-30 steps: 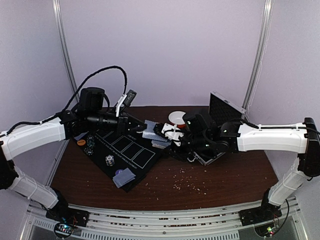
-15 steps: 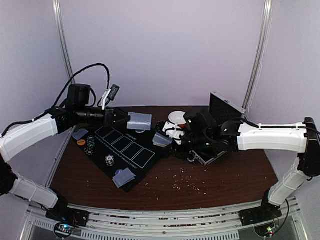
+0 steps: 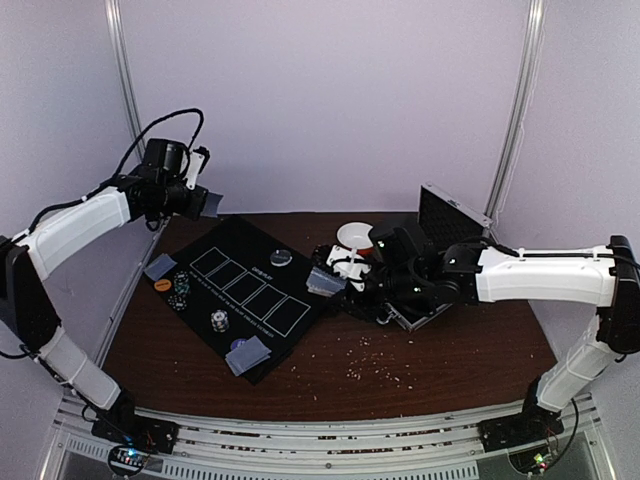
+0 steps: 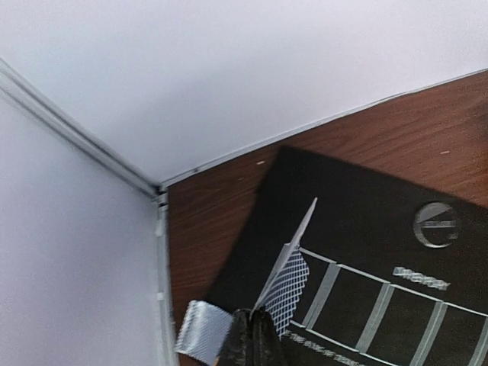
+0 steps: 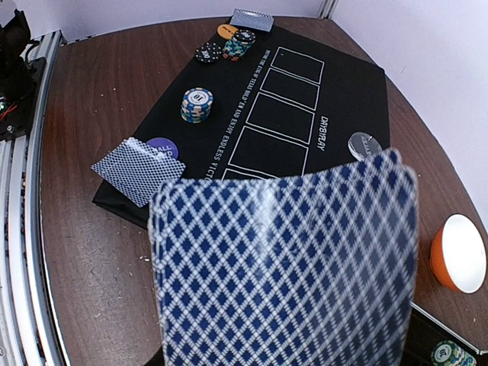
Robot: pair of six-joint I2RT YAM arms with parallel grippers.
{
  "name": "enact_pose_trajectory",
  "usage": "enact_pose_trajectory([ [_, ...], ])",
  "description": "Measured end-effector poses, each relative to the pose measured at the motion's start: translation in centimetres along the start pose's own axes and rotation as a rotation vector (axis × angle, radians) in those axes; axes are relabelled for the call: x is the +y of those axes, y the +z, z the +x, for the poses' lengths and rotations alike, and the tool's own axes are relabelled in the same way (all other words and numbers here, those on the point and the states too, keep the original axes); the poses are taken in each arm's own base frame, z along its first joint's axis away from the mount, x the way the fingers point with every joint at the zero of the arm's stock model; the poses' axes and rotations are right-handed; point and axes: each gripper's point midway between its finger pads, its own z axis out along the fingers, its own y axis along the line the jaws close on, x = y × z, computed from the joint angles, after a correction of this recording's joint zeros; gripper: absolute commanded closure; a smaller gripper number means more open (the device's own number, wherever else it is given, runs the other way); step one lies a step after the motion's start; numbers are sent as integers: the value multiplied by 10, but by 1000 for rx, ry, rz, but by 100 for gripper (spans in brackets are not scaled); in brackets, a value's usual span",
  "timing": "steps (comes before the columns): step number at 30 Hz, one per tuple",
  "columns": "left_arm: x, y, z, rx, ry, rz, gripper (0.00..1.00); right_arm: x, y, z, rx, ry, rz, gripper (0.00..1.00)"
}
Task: Distribute texas hold em gaming equipment
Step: Flop the poker card into the community card area.
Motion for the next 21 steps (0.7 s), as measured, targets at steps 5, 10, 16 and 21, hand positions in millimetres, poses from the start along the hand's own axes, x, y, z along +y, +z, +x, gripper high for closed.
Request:
enact_pose_trajectory([
  [5,28,53,32,184,170,-260,100,0,-4,-1,-8,-1,1,61],
  [10,32,83,53,253,338,-348,100,0,-7,-2,-13,0,1,61],
  [16,40,121,51,337,433,-463,100,1,-9,1,-10,3,2,61],
  [21,36,132,84,458,493,-470,100,0,-11,2,-13,6,4,61],
])
